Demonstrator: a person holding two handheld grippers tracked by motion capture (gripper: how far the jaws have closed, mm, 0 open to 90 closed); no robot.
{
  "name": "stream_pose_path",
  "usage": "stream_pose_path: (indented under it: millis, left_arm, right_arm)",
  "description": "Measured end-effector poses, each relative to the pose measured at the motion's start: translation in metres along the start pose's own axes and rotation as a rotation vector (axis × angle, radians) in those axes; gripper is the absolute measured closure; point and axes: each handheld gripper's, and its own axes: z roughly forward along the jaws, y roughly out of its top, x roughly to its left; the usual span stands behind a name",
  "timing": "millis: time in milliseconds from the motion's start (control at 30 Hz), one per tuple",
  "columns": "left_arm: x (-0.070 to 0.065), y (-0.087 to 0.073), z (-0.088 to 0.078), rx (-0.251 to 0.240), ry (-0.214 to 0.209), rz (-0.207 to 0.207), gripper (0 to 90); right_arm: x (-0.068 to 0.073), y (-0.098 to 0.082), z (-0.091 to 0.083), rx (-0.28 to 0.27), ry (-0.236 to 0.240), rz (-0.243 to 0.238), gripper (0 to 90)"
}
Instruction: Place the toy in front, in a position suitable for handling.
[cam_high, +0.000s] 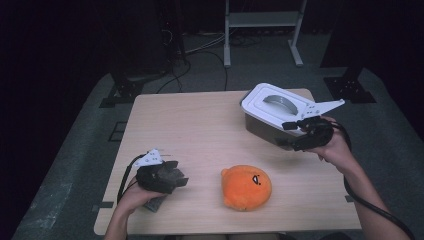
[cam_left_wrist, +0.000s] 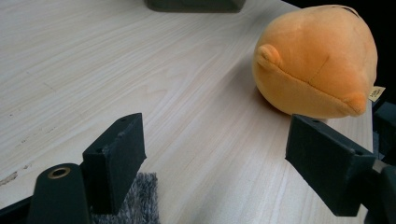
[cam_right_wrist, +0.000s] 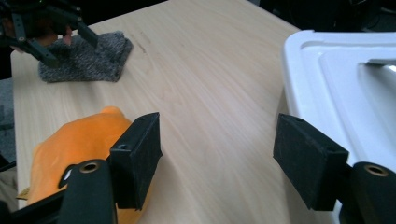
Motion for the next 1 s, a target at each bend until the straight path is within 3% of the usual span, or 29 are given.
stream_pose_path:
  millis: [200, 1000]
  left_arm:
    - [0.001, 0.001, 0.000, -0.013, -0.009, -0.003, 18.8]
    - [0.000, 0.002, 0.000, -0.022, -0.013, 0.005, 17.9]
  right_arm:
    - [-0.017, 0.005, -0.005, -0.004, -0.016, 0.007, 29.8]
    - [-0.043, 0.027, -0.005, 0.007, -0.084, 0.007, 28.9]
